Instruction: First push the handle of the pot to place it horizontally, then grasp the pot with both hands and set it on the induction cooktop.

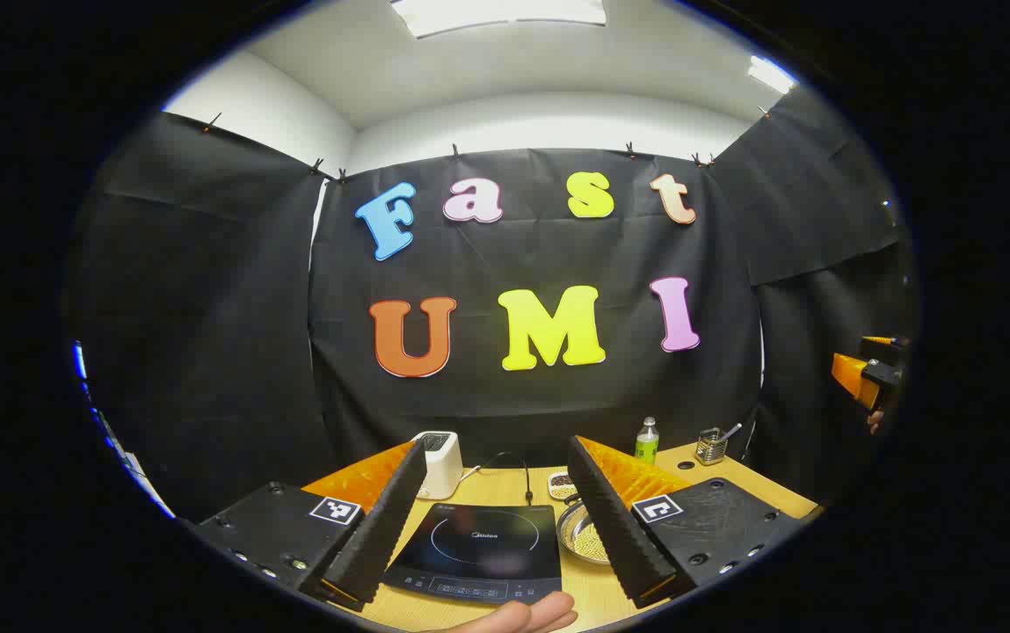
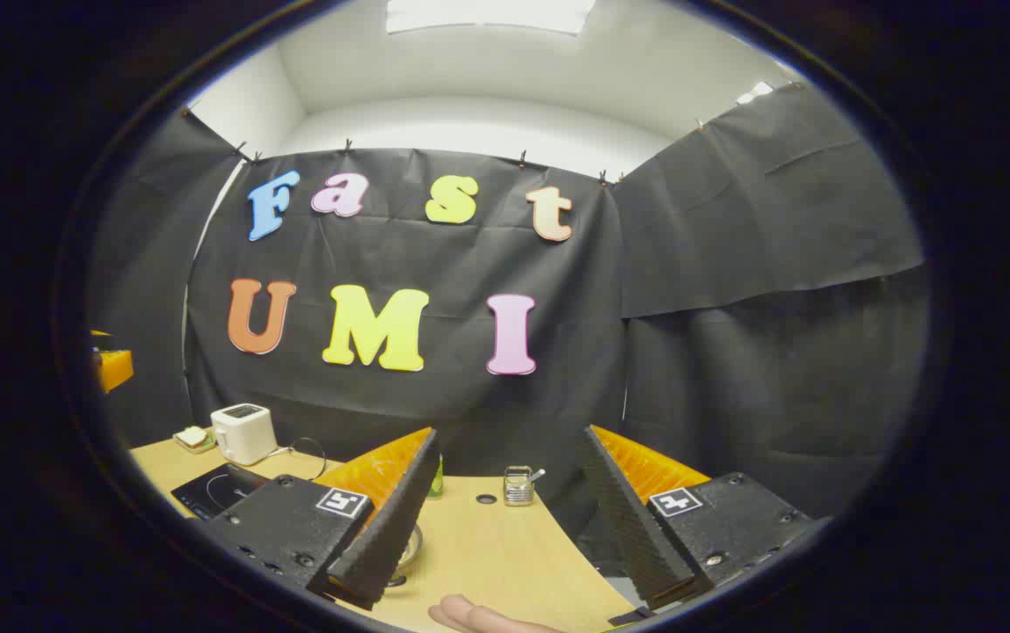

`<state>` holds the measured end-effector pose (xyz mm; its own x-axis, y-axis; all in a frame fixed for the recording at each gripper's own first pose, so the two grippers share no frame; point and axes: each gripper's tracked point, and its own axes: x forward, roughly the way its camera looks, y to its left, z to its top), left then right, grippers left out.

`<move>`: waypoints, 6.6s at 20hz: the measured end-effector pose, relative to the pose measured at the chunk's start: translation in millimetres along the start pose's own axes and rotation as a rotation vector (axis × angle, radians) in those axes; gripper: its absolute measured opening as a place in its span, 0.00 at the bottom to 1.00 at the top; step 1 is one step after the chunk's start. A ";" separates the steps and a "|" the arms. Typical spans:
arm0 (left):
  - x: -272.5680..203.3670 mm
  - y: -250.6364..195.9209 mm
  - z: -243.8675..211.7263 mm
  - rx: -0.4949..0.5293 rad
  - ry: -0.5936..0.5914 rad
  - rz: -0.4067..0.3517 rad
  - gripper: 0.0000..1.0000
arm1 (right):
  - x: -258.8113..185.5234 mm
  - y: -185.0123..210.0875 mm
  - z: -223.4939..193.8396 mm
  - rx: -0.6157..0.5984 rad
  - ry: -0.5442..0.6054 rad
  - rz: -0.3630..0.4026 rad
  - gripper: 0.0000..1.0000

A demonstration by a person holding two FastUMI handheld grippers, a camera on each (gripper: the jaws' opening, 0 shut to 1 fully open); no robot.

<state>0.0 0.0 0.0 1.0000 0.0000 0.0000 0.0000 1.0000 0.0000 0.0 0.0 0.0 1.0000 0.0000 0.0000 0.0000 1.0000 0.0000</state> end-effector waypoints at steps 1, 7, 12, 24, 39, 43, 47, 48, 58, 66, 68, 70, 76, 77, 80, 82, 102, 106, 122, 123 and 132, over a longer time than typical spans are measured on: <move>-1.5 0.9 2.9 0.000 -0.006 0.000 0.96 | -0.2 -1.6 2.5 0.004 -0.005 -0.003 0.98; -6.7 1.9 2.4 -0.008 -0.007 -0.014 0.96 | -11.8 -12.1 20.1 0.014 -0.050 -0.009 0.98; -8.9 -1.3 1.6 -0.010 -0.010 -0.026 0.96 | -17.8 -13.0 23.7 0.012 -0.066 -0.011 0.98; -1.3 -11.4 -20.7 -0.023 0.022 -0.047 0.96 | -8.2 -2.3 -5.0 0.006 -0.001 0.021 1.00; -22.1 -14.9 -23.2 -0.018 -0.016 -0.059 0.96 | 20.0 73.7 -108.2 0.001 0.204 0.213 0.72; -28.3 -13.3 -23.6 -0.006 -0.020 -0.056 0.96 | 20.7 102.5 -151.7 -0.012 0.360 0.306 0.33; -31.3 -11.0 -24.4 -0.009 -0.022 -0.057 0.96 | 19.4 130.6 -187.4 0.006 0.497 0.374 0.04; -31.5 -8.5 -23.9 -0.013 -0.024 -0.053 0.96 | 18.9 137.2 -196.0 -0.002 0.525 0.386 0.04; -40.0 4.7 -29.4 0.000 -0.028 -0.044 0.96 | 11.2 181.0 -267.1 -0.054 0.790 0.453 0.04; -38.6 10.0 -37.9 -0.008 -0.012 -0.037 0.96 | -19.5 221.2 -303.2 -0.116 0.905 0.580 0.04; -37.8 10.8 -37.7 -0.008 -0.011 -0.037 0.96 | -26.6 226.9 -314.7 -0.109 0.939 0.587 0.00; -38.8 12.2 -37.3 -0.010 -0.012 -0.036 0.96 | -22.3 226.4 -320.9 -0.109 0.937 0.566 0.01; -42.7 16.3 -35.1 -0.018 -0.019 -0.035 0.96 | -10.2 214.0 -332.8 -0.088 0.940 0.504 0.00; -42.4 15.7 -35.4 -0.019 -0.019 -0.036 0.96 | -8.9 212.9 -333.9 -0.084 0.939 0.504 0.00; -41.5 13.2 -35.7 -0.020 -0.019 -0.040 0.96 | -4.9 207.0 -336.4 -0.090 0.936 0.492 0.00; -41.9 12.4 -37.5 -0.020 -0.015 -0.046 0.96 | -3.2 205.0 -336.4 -0.099 0.932 0.492 0.00; -40.1 13.7 -31.4 -0.094 -0.036 -0.070 0.96 | 30.4 170.3 -361.1 -0.078 0.971 0.420 0.04; -41.4 9.7 -29.1 -0.093 -0.038 -0.087 0.96 | 37.3 164.9 -362.7 -0.029 0.998 0.402 0.04; -29.7 11.6 -33.5 -0.051 0.013 0.000 0.96 | 70.7 133.9 -354.1 -0.031 0.996 0.427 0.00; -27.8 11.2 -32.5 -0.052 0.012 -0.003 0.96 | 76.5 129.9 -353.2 -0.042 0.983 0.422 0.04; 18.8 3.0 -51.1 -0.082 0.053 -0.016 0.96 | 112.4 112.3 -347.4 -0.086 0.911 0.385 0.04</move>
<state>18.8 3.0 -51.1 0.9985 -0.0184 -0.0518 0.0141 0.9965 -0.0823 112.4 112.3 -347.4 0.5500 0.2888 -0.7837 -0.3608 0.9284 0.0889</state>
